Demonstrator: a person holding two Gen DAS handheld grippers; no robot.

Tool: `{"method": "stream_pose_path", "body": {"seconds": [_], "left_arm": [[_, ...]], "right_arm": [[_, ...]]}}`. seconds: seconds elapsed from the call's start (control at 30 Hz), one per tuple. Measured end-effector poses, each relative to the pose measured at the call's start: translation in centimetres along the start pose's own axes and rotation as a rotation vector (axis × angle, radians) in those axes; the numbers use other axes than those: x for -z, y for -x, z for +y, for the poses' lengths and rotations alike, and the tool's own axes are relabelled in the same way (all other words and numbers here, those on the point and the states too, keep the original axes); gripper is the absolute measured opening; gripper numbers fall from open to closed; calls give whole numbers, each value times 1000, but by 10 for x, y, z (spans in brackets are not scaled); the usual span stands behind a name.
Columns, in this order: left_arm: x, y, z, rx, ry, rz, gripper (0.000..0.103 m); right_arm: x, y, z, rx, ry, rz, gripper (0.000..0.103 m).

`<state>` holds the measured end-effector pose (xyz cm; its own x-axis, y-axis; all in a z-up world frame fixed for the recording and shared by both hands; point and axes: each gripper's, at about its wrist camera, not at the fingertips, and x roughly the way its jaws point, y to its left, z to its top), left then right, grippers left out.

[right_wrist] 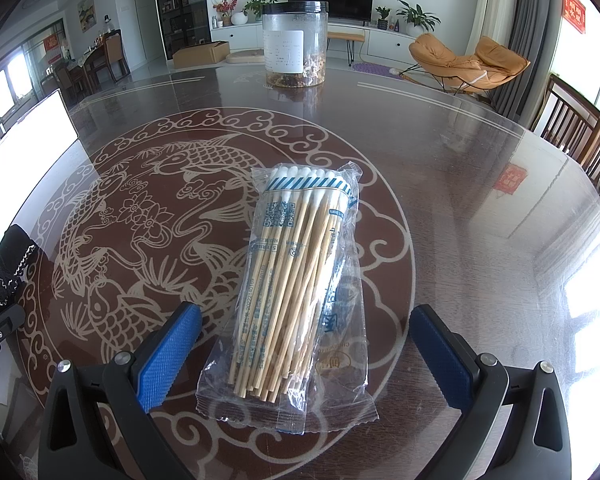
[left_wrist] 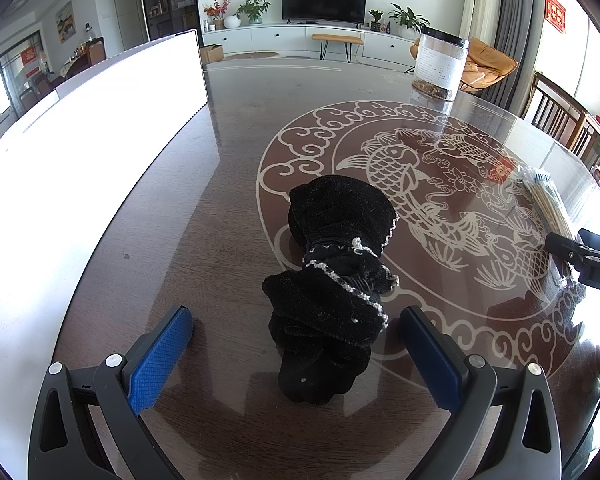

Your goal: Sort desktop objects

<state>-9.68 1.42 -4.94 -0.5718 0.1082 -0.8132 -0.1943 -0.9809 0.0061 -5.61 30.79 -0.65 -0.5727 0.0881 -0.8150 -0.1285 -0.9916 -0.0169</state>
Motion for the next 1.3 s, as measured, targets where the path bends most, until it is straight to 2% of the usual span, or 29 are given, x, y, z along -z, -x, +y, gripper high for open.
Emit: {"method": "stream_pose_path", "body": {"seconds": [1.1, 1.2, 1.3], "left_arm": [[-2, -1, 0, 7, -5, 0, 103], [-14, -7, -1, 51, -69, 66, 103], [-26, -14, 1, 59, -89, 140, 103]], "right_arm": [[0, 0, 0, 0, 0, 0, 103], [0, 0, 0, 0, 0, 0, 103], [0, 0, 0, 0, 0, 0, 103]]}}
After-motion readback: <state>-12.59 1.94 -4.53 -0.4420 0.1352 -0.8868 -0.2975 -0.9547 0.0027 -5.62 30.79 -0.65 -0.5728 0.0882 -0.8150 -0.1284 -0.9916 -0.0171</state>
